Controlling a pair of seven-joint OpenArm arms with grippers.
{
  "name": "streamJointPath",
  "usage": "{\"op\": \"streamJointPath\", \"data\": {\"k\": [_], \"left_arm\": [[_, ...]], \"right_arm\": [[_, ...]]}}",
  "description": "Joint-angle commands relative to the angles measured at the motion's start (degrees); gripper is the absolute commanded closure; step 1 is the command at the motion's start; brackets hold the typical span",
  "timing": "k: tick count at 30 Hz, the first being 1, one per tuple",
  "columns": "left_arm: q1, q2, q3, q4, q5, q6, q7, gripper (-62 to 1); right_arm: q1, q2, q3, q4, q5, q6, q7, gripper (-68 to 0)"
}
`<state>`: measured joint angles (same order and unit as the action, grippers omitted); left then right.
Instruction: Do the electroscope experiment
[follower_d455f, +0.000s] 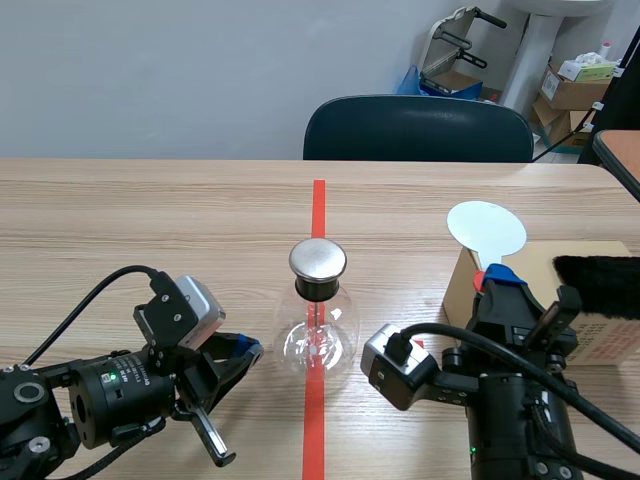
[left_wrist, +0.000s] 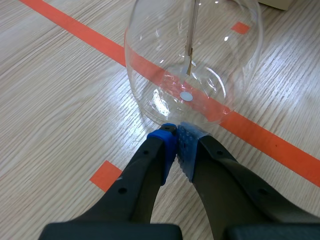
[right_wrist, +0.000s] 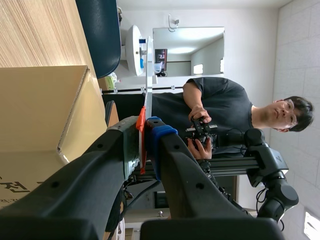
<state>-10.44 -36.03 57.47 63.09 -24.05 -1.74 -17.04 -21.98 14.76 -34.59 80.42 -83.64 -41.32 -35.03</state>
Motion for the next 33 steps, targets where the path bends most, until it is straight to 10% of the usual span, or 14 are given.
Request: {"op": "streamJointPath", "data": {"k": [1,33], "left_arm": [[-0.02,0.33,0.42,0.98,-0.13,-0.31,-0.96,-1.6],[0.0,0.31,0.42,0.98,-0.13,-0.33,-0.96,-1.6]], "right_arm": [[-0.26,0.33,0.5,1.46,-0.06,-0.63,-0.17,-1.0],[-1.22,0.98,0.5,3.19,-0.06,-0.63,30.34,-1.0]]}}
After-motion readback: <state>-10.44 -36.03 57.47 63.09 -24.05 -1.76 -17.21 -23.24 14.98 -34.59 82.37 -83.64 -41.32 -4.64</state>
